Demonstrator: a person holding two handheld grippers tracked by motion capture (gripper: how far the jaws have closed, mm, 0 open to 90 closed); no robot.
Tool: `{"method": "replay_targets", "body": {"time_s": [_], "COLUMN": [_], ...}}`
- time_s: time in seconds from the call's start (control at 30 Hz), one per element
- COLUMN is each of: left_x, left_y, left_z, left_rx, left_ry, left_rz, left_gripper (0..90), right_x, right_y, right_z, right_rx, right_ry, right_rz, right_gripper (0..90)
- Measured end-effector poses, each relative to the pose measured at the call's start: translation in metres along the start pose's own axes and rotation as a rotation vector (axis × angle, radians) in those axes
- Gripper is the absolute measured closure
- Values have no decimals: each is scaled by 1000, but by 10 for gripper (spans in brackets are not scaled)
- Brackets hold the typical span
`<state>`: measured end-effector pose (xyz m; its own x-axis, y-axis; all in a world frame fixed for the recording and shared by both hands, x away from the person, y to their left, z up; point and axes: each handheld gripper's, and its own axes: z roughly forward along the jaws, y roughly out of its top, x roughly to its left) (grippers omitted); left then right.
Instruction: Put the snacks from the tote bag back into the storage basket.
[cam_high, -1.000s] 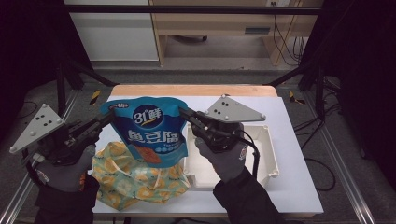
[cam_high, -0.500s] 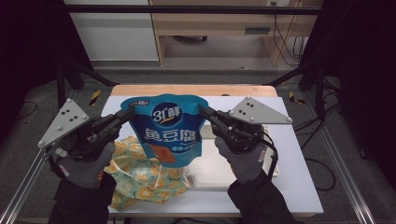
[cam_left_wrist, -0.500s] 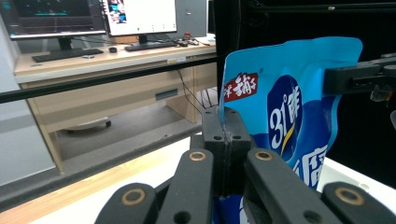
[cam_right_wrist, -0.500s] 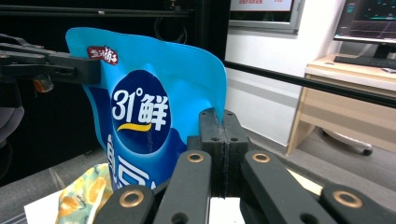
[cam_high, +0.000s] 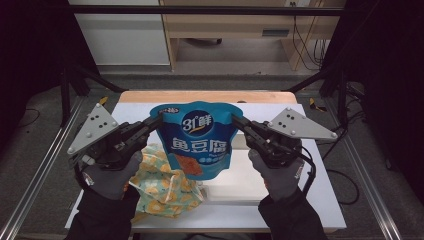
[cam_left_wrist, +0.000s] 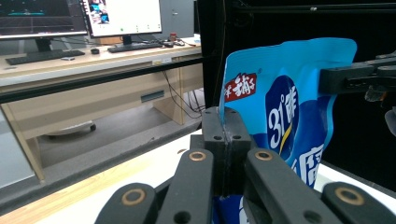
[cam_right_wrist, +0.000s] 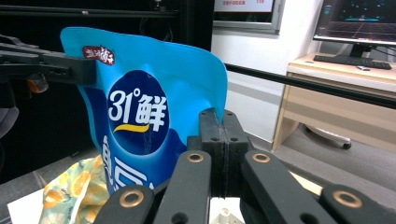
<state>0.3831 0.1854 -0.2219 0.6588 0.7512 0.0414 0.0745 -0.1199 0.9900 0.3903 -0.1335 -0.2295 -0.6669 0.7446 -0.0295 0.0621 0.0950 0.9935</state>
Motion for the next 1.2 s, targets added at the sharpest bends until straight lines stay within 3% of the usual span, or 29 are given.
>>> {"method": "replay_targets", "body": {"time_s": [0.63, 1.2], "left_x": [-20, -31], "left_y": [-6, -17], "left_z": [35, 55], "left_rx": [-8, 13], "left_ry": [-41, -72], "left_rz": [15, 11], "left_gripper": [900, 900], "right_x": [-24, -38], "right_y": [-14, -29], "right_z": [-23, -34], "right_rx": [0, 17], "right_ry": [-71, -111], "right_rz": [18, 28], "right_gripper": [900, 900]}}
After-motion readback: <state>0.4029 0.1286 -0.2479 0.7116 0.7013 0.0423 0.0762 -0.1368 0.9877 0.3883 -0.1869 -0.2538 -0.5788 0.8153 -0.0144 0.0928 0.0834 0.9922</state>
